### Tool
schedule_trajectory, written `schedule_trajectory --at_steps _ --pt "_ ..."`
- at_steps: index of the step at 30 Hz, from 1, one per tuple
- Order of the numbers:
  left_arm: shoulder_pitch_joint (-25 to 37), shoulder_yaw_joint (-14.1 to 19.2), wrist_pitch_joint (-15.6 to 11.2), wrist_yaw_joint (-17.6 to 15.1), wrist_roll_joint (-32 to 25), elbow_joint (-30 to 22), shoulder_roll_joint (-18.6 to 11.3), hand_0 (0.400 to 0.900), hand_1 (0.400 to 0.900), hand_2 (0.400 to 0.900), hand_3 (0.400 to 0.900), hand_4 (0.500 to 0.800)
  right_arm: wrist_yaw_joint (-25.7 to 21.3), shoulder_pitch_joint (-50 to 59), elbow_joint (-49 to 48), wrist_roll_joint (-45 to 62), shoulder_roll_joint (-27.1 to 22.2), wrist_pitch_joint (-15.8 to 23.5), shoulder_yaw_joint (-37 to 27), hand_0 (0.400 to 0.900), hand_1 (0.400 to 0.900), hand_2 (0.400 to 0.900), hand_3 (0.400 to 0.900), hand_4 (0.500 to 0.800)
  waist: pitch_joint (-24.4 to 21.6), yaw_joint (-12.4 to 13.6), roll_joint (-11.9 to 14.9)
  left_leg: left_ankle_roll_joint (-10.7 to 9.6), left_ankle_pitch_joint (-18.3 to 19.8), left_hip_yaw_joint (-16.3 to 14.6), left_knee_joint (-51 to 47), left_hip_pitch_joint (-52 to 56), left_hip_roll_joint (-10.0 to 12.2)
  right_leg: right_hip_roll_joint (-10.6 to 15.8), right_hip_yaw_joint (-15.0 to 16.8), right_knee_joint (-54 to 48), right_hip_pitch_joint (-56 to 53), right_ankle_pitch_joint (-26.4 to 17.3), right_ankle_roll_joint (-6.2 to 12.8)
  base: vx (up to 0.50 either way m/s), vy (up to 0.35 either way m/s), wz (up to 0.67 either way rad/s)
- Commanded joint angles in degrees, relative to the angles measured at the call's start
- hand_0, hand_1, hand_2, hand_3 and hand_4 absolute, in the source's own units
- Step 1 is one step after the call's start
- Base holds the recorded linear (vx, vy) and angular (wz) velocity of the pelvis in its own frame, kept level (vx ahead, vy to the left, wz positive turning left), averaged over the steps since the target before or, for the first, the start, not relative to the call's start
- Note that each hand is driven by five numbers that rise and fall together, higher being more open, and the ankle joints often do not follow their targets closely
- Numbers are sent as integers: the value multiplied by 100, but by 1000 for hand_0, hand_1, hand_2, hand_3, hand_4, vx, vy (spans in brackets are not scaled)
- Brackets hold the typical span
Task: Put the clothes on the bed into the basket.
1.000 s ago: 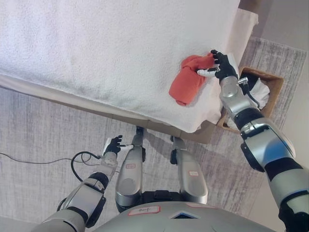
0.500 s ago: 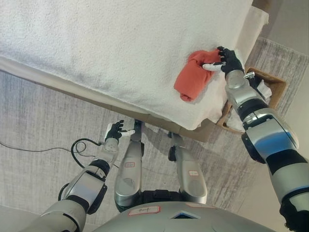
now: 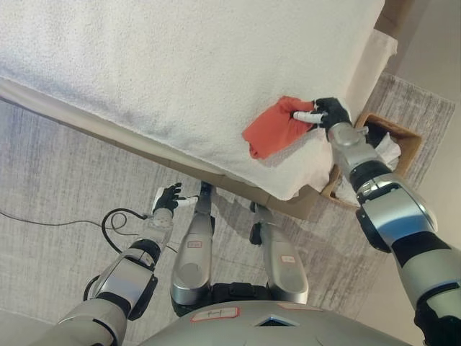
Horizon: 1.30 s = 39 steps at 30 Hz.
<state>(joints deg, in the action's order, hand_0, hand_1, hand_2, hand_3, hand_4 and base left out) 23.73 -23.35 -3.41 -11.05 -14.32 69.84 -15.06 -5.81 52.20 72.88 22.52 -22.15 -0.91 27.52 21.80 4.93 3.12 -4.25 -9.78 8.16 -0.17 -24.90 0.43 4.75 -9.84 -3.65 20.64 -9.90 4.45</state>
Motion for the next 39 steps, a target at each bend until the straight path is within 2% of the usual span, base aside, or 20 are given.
schedule_trajectory --at_steps 1,7,14,20,21,22,26,30,34,39 --pt "-292 65 -15 36 84 241 -145 900 900 900 900 800 38 -313 -59 171 -15 198 -115 400 400 400 400 500 -318 23 385 103 534 -343 221 -75 -111 494 226 -76 184 -147 189 28 -25 -3" --pt "-508 264 24 89 231 352 -203 900 900 900 900 800 2 -938 -255 286 -54 265 -485 400 400 400 400 500 -621 -98 392 115 606 -414 53 346 -57 497 226 -59 -99 -42 199 61 -18 -9" --pt "-1106 754 59 103 292 254 -144 900 900 900 900 800 -336 -2457 -1496 207 -59 526 -1252 400 400 400 400 500 -1224 -345 390 98 650 -609 -422 1133 58 416 266 -119 -621 109 265 116 -2 -19" --pt "-1493 862 107 276 661 201 -213 900 900 900 900 800 -237 -3331 -2152 -391 -873 447 -1760 400 400 400 400 500 -1658 -527 348 70 769 -646 -483 1559 149 360 277 -26 -964 315 281 101 -23 -4" --pt "-1494 859 107 275 661 200 -212 900 900 900 900 800 -237 -3337 -2157 -393 -875 445 -1764 400 400 400 400 500 -1654 -520 347 69 772 -649 -483 1566 151 358 280 -25 -969 317 281 99 -16 -9" --pt "-1595 926 97 314 702 163 -249 900 900 900 900 800 -279 -3564 -2369 -461 -1102 469 -2060 400 400 400 400 500 -1760 -575 317 74 810 -670 -483 1675 169 352 309 14 -1057 372 282 101 -14 -7" --pt "-1690 1168 107 301 636 222 -329 900 900 900 900 800 -454 -3845 -2306 -490 -1378 474 -2641 400 400 400 400 500 -1920 -625 231 81 890 -663 -483 1915 206 331 322 129 -1247 528 279 106 -15 -2" --pt "-1827 1213 136 315 732 286 -299 900 900 900 900 800 -663 -3936 -1884 -410 -1526 474 -3118 400 400 400 400 500 -2074 -652 142 79 947 -644 -483 2071 231 318 277 165 -1437 615 274 85 -14 4" --pt "-1885 1255 166 302 722 313 -276 900 900 900 900 800 -896 -3916 -1551 -322 -1604 435 -3413 400 400 400 400 500 -2204 -652 79 80 997 -635 -483 2205 252 301 256 157 -1595 664 274 59 -20 0" --pt "-1989 1219 184 348 707 326 -223 900 900 900 900 800 -872 -3820 -1138 -199 -1781 381 -3519 400 400 400 400 500 -2325 -641 17 67 1027 -639 -483 2299 255 287 232 117 -1721 690 273 41 -18 2"
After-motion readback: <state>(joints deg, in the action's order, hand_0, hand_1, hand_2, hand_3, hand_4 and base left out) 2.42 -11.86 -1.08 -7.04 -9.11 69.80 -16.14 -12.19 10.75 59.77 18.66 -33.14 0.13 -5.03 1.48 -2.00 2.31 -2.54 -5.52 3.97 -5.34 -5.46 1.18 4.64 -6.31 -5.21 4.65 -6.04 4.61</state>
